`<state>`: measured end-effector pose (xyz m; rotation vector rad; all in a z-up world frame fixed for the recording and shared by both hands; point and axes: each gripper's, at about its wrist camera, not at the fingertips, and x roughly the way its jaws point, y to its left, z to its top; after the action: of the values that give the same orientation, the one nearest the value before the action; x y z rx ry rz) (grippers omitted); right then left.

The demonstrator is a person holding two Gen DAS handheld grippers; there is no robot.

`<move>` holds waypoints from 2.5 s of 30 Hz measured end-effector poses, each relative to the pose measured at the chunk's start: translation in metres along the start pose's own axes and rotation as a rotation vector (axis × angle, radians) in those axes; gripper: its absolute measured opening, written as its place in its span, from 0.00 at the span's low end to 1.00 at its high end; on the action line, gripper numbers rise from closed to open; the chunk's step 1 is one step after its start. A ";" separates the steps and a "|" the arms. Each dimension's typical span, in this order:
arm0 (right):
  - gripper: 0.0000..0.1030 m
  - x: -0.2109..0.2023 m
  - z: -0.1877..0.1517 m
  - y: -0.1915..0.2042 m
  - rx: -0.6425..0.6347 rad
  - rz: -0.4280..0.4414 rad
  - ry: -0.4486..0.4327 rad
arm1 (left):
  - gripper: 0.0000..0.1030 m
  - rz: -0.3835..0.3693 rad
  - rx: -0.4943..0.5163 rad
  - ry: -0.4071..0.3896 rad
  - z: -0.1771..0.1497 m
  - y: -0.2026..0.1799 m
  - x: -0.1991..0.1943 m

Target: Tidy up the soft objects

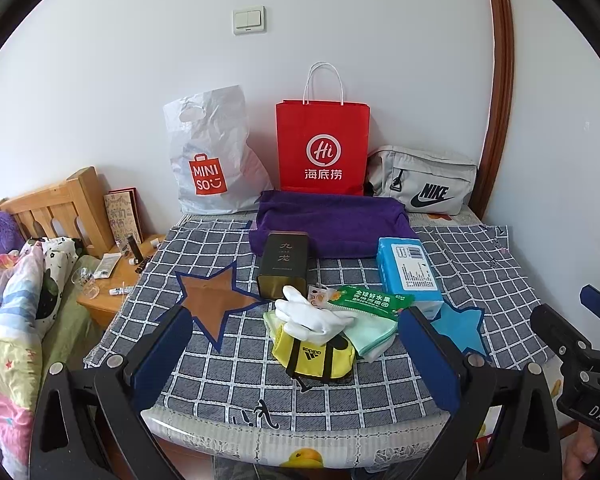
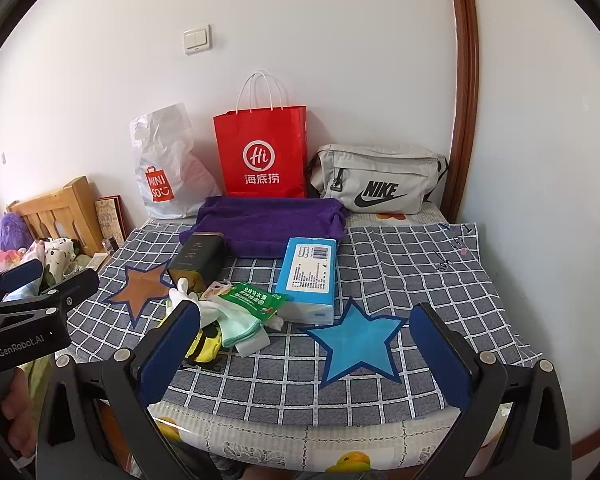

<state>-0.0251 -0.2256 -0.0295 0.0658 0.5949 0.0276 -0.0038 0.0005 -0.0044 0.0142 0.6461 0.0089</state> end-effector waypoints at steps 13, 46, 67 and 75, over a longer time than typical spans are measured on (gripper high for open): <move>1.00 -0.002 0.001 0.003 -0.004 0.003 -0.001 | 1.00 0.002 0.000 0.001 0.000 0.000 0.001; 1.00 -0.004 0.000 0.006 -0.008 0.008 -0.008 | 1.00 0.003 0.008 0.008 -0.011 -0.001 0.001; 1.00 -0.006 0.001 0.008 -0.011 0.010 -0.014 | 1.00 0.005 0.010 0.011 -0.011 -0.002 0.002; 1.00 -0.006 0.001 0.008 -0.011 0.010 -0.013 | 1.00 0.005 0.009 0.016 -0.011 -0.001 0.003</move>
<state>-0.0299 -0.2177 -0.0250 0.0581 0.5816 0.0406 -0.0084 -0.0003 -0.0148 0.0248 0.6624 0.0112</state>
